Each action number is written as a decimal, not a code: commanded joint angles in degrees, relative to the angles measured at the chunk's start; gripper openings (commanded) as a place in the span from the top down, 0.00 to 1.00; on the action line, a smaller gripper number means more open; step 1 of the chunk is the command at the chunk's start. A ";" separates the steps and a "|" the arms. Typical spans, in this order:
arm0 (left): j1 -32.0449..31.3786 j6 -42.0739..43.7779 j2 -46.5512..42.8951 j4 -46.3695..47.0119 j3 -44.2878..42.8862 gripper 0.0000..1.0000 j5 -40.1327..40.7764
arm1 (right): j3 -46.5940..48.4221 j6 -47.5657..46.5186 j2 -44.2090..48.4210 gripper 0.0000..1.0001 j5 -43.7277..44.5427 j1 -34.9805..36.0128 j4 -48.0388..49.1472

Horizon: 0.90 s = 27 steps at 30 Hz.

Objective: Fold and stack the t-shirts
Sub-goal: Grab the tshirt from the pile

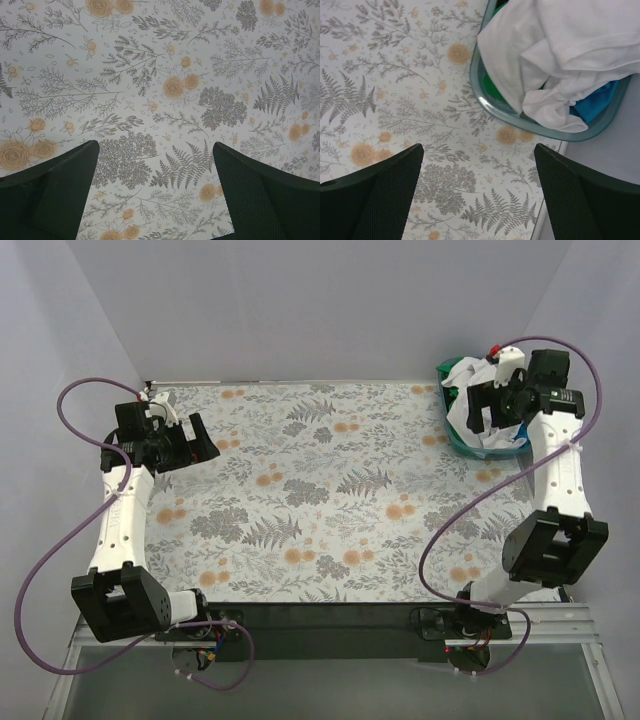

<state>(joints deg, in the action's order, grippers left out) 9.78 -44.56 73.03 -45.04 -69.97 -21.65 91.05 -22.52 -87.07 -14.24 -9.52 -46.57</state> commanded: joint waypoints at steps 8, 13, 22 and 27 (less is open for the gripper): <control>0.06 -0.54 -1.58 1.44 -0.95 0.02 1.26 | 24.26 -0.59 -22.78 0.02 2.55 -4.46 3.14; 0.06 -0.44 -0.79 0.48 -1.04 0.02 3.45 | 33.31 -2.61 -33.42 0.02 5.01 -4.63 3.50; 0.06 -1.06 1.32 0.56 -0.34 0.02 3.90 | 31.39 -1.12 -37.29 0.07 3.61 -5.16 5.17; 0.15 -1.15 2.02 0.04 -0.87 0.02 3.89 | 30.95 0.11 -37.22 0.41 2.47 -5.95 5.17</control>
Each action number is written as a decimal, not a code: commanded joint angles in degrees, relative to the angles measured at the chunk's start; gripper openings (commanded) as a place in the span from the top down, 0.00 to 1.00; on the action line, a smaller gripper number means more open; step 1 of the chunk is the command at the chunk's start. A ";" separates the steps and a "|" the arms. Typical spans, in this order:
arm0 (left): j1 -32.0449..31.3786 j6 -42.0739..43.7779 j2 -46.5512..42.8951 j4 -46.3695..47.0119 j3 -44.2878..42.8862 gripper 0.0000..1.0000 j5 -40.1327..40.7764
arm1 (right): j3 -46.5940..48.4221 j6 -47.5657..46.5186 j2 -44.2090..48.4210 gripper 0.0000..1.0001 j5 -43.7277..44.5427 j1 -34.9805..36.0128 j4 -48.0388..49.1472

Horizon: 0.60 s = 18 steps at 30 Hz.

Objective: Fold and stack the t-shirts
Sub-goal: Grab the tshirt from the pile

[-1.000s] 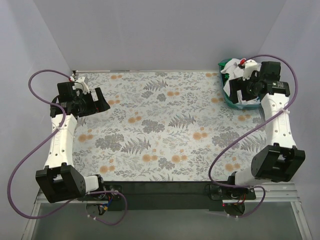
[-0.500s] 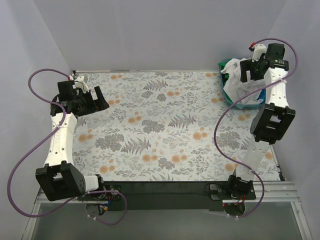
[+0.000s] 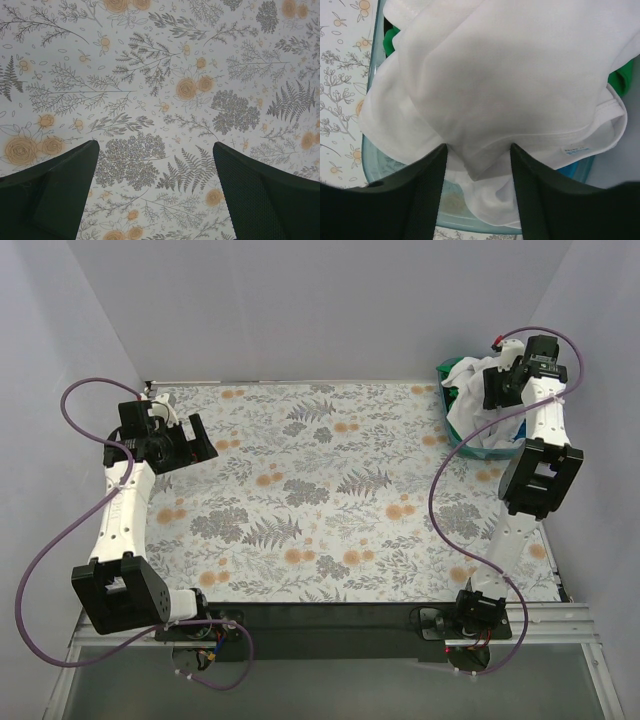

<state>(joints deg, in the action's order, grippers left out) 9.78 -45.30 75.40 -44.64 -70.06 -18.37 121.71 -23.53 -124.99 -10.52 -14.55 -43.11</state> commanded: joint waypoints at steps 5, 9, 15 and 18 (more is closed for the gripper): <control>0.15 -0.58 -0.25 0.26 -0.25 0.02 0.35 | 0.19 0.06 1.77 0.76 -0.90 -1.10 1.72; 0.06 -0.93 0.19 0.17 -0.25 0.02 0.26 | 0.46 -0.38 1.77 0.75 -0.29 -1.27 1.54; 0.06 -0.41 -0.34 -0.01 -0.16 0.02 0.79 | 1.86 1.29 2.20 0.99 -1.95 -1.54 1.54; 0.06 -0.23 -0.34 -0.62 -1.04 0.02 1.32 | 2.13 2.87 5.88 0.99 -3.53 -1.98 1.63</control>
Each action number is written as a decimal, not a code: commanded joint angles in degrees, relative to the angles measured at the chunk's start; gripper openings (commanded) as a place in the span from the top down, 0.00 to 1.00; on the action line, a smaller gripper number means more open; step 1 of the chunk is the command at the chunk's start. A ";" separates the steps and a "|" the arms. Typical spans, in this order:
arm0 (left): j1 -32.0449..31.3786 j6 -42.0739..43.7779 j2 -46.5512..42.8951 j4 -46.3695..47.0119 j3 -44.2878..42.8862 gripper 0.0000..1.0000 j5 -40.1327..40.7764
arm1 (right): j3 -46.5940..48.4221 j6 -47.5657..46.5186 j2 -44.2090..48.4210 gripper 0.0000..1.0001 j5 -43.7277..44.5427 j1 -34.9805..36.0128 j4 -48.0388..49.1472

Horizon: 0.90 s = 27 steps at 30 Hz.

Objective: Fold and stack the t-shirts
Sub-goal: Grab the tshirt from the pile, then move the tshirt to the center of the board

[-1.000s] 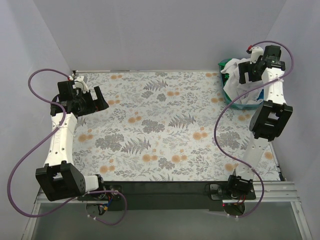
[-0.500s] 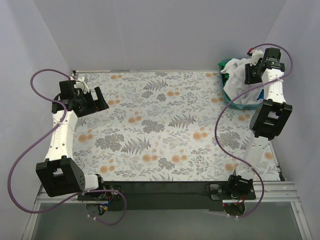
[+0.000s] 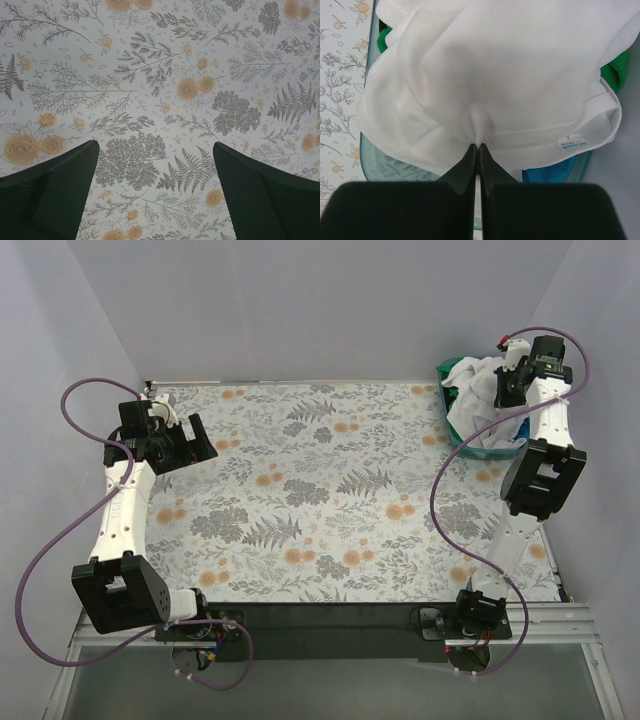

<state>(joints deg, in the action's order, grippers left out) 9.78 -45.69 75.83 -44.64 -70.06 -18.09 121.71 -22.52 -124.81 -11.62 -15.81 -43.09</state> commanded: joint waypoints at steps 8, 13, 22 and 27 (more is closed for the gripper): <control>0.15 -0.18 -0.25 -1.76 -3.76 0.02 -4.15 | 9.15 5.82 20.29 0.99 -8.68 -0.80 2.04; 0.06 -1.15 0.72 -1.59 -5.52 0.02 -6.34 | 8.38 10.91 28.73 0.99 -18.40 -0.71 8.01; 0.06 -2.73 0.28 -1.15 -6.75 0.02 -8.10 | -3.77 33.93 45.71 0.99 -28.72 0.87 47.78; 0.06 -3.09 -1.21 -0.62 -6.05 0.02 -8.02 | 4.66 48.76 41.59 0.99 -29.34 2.36 59.77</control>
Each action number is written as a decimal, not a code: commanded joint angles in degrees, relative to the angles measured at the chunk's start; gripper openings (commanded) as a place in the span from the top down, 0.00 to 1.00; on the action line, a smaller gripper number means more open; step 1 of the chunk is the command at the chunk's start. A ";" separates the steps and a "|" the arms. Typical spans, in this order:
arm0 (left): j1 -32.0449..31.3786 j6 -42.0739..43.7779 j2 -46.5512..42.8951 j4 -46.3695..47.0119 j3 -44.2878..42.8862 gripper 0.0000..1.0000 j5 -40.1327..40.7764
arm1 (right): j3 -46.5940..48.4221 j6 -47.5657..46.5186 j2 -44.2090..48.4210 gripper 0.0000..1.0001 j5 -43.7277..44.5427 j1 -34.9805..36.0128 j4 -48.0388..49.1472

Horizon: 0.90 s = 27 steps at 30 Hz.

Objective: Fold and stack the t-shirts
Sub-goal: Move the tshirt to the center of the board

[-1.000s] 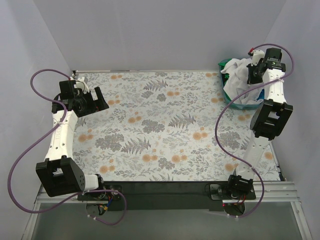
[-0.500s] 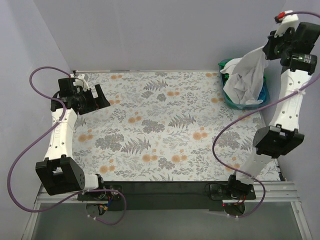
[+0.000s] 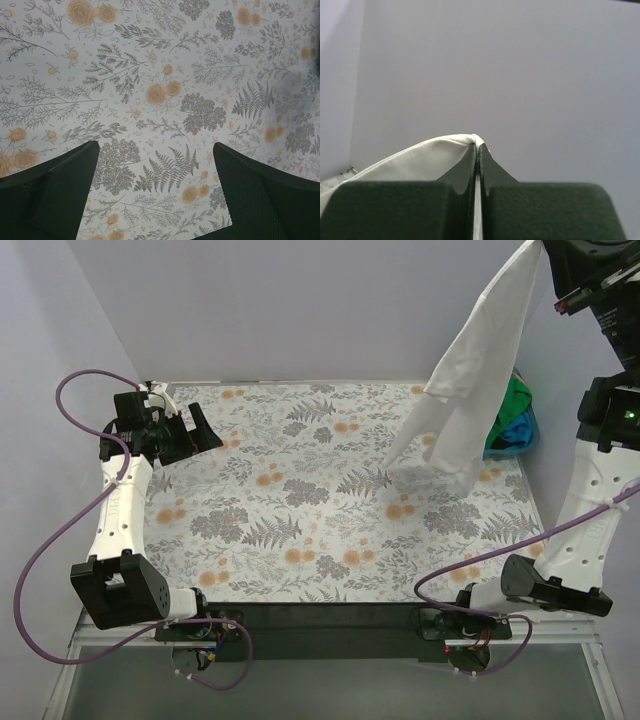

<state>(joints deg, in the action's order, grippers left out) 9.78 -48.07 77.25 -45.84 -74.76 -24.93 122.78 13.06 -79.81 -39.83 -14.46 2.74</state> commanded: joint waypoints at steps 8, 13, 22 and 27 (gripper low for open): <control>0.06 -1.06 -2.90 0.67 -1.09 0.02 -0.12 | 8.63 5.97 -5.98 0.99 3.45 18.12 18.35; 0.06 -1.23 -2.55 0.67 -1.09 0.02 0.84 | -1.92 -0.48 -2.64 0.99 4.67 31.14 17.91; 0.06 -0.44 -2.02 0.23 -1.00 0.02 2.69 | -10.26 -6.11 -2.37 0.99 8.10 40.91 16.77; 0.06 0.96 -2.63 -0.21 -0.21 0.02 2.78 | -27.63 -8.74 2.20 0.99 8.81 42.75 16.68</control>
<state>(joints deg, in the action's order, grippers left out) 9.78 -48.42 76.47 -45.47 -74.74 -22.61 101.80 7.46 -79.44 -33.19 27.22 17.91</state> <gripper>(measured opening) 0.982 0.024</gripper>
